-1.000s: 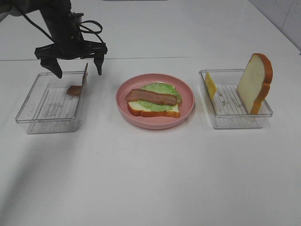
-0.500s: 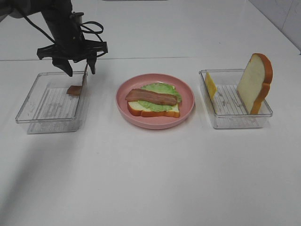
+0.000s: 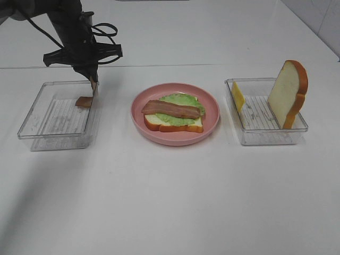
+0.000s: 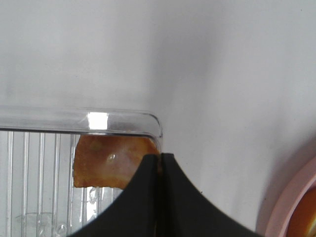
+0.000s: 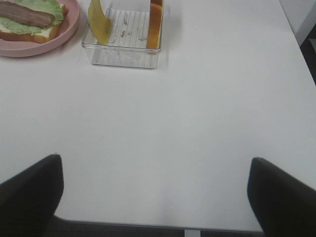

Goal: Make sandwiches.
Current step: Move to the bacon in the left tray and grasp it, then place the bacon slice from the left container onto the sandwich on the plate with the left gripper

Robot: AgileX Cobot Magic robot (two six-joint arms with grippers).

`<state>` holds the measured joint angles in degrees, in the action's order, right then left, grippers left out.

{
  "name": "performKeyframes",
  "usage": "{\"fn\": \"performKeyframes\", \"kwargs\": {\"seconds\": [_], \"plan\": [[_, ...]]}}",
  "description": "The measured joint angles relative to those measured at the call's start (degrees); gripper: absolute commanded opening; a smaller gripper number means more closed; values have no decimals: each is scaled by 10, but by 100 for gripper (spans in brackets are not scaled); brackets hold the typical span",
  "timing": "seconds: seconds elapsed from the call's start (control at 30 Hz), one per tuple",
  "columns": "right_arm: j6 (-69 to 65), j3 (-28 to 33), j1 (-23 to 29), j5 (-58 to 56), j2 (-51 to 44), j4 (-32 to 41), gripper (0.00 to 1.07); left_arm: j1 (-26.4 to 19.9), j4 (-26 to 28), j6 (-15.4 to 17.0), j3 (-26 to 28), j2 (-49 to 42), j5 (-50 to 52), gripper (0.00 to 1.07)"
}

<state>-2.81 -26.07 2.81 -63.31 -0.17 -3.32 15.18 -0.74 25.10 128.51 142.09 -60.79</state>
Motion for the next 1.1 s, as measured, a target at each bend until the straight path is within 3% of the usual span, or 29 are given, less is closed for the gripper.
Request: {"fn": "performKeyframes", "kwargs": {"seconds": [0.5,0.97,1.1], "plan": [[0,0,0,0,0,0,99,0,15,-10,0,-16,-16,0],[0,0,0,0,0,0,99,9,79,-52,2,-92,-34,0],[0,0,0,0,0,0,99,13,120,-64,20,-113,-35,0]]}}
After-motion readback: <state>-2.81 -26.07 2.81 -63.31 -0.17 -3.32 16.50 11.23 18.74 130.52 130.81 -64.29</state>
